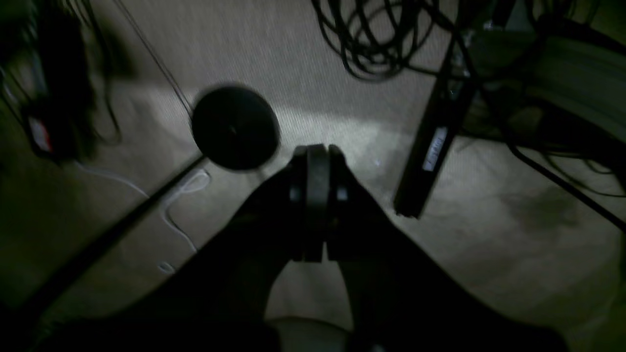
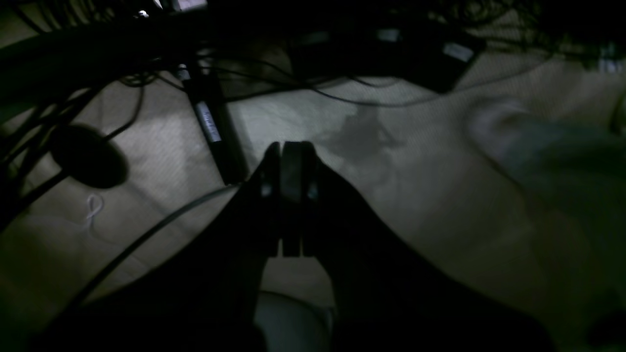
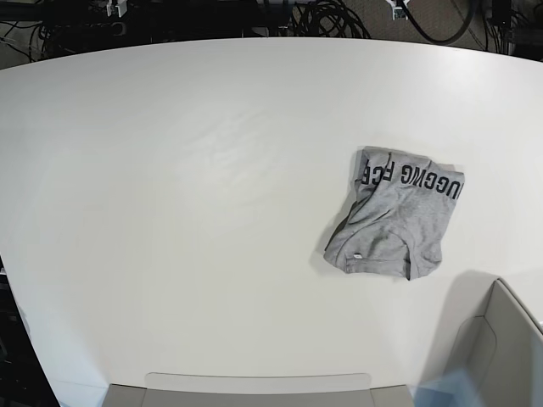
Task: Fold the T-shirt properly
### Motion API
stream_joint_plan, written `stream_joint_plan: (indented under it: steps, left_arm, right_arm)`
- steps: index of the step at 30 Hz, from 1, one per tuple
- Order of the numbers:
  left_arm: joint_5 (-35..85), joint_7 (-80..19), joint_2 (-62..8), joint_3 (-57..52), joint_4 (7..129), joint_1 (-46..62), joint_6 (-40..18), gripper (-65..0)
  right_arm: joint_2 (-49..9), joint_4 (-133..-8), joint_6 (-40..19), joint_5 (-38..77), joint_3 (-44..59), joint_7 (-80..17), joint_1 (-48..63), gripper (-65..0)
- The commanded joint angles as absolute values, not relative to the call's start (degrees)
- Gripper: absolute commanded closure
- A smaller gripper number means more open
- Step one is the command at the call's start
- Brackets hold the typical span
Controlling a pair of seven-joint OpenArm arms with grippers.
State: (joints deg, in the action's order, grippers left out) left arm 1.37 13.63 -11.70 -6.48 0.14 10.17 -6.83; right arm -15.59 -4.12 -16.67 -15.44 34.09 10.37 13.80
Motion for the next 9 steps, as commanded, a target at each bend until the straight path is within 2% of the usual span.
stream_joint_plan:
  steps: [1, 9]
  left_arm:
    - [1.36, 13.58, -11.38, -6.29, 0.0, 10.77, -6.73, 0.0]
    - [1.45, 13.58, -9.63, -6.37, 0.0, 10.68, -6.73, 0.0]
  right_arm:
    - [-17.01, -3.56, -14.37, -15.25, 34.07, 11.47, 13.85, 0.0]
    - [-16.57, -3.56, -0.57, -20.62, 33.98, 11.82, 11.82, 0.0]
